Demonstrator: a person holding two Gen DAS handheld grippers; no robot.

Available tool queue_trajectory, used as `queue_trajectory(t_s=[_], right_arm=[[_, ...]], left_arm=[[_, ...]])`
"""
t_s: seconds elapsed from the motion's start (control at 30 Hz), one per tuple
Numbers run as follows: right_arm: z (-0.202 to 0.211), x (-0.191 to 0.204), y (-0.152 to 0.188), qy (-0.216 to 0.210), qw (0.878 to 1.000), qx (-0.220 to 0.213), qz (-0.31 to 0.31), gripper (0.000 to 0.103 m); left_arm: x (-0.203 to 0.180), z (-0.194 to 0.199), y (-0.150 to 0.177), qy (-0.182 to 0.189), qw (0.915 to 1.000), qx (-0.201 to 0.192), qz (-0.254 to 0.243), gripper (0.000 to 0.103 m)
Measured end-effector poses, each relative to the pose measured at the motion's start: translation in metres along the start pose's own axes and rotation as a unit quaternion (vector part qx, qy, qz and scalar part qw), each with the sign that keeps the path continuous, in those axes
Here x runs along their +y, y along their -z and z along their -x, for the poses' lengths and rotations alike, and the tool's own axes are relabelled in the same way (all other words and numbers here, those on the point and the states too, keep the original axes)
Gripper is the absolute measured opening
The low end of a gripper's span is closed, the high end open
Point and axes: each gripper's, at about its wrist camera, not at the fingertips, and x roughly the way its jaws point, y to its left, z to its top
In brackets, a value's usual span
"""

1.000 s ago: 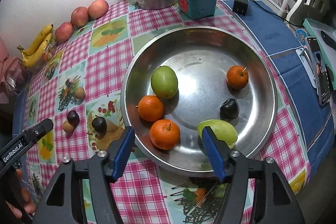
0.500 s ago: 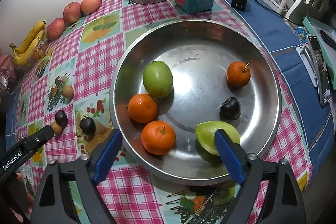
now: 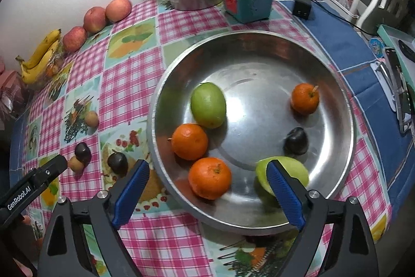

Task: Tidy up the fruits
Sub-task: 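Withdraw both open tools from the plate toward the remaining kiwis and plums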

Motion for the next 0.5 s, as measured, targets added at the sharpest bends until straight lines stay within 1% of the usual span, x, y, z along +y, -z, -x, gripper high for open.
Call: queue_trajectory(t_s=[0.2, 0.5], right_arm=[[-0.002, 0.019, 0.002, -0.011, 1.0, 0.003, 0.023, 0.092], [0.001, 0.057, 0.003, -0.046, 0.998, -0.019, 0.048, 0.092]], left_arm=[[0.022, 0.006, -0.005, -0.008, 0.9993, -0.016, 0.032, 0.103], [0.049, 0.007, -0.01, -0.01, 0.9968, -0.024, 0.075, 0.103]])
